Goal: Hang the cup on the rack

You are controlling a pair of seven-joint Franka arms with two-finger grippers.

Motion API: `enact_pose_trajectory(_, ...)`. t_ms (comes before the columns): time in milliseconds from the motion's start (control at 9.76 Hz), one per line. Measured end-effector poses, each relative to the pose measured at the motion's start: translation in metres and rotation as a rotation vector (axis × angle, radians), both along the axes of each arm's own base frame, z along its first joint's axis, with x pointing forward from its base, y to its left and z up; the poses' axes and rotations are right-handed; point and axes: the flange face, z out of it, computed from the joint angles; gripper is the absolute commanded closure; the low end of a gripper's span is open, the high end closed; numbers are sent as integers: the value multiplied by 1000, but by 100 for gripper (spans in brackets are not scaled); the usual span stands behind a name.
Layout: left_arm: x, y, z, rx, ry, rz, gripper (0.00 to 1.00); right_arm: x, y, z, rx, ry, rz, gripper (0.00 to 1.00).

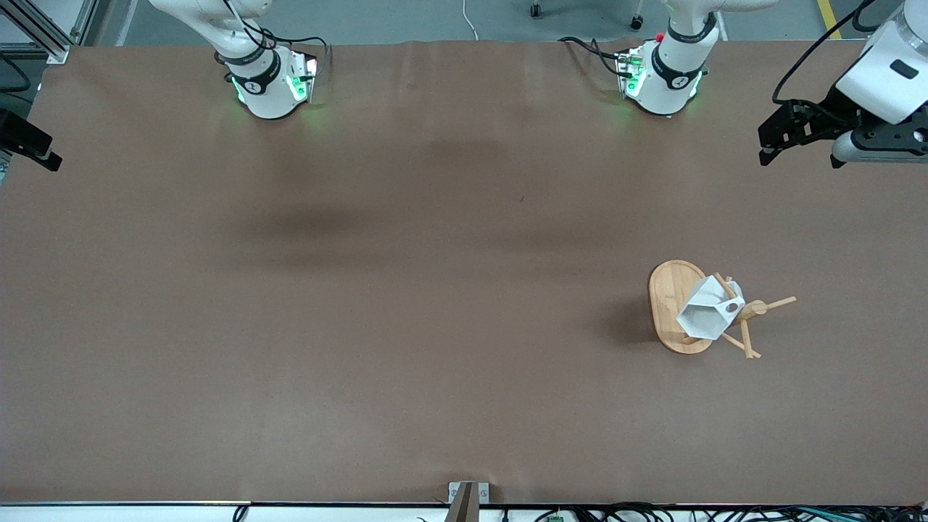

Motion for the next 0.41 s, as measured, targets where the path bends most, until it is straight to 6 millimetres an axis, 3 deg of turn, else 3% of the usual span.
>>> enact_pose_trajectory(410, 2, 6, -6, 2, 0, 12, 0, 0, 0, 0, 0, 1, 0, 0)
